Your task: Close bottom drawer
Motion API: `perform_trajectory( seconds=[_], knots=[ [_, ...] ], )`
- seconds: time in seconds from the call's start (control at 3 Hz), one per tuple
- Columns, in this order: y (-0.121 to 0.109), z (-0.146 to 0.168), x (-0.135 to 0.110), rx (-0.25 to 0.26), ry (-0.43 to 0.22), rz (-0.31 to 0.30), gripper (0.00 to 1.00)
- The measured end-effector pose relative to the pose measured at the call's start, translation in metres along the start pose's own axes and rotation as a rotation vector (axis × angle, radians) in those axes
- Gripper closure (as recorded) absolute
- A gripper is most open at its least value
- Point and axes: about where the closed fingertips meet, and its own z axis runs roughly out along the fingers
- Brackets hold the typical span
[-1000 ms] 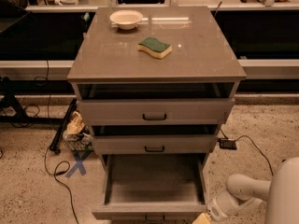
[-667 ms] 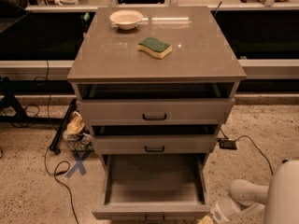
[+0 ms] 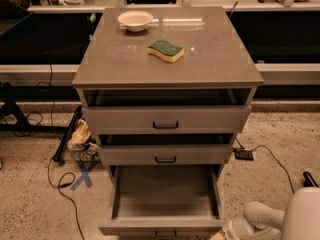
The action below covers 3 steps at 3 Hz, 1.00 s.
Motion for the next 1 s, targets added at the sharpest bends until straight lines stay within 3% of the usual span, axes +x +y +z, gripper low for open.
perform_trajectory(
  seconds=[0.33,0.67,1.0],
  knots=[
    [-0.011,0.036,-0.019,-0.003,-0.053,-0.007,1.0],
    [-0.011,0.036,-0.02,-0.002,-0.053,-0.007,1.0],
    [-0.015,0.053,-0.047,0.006,-0.122,-0.073,1.0]
  ],
)
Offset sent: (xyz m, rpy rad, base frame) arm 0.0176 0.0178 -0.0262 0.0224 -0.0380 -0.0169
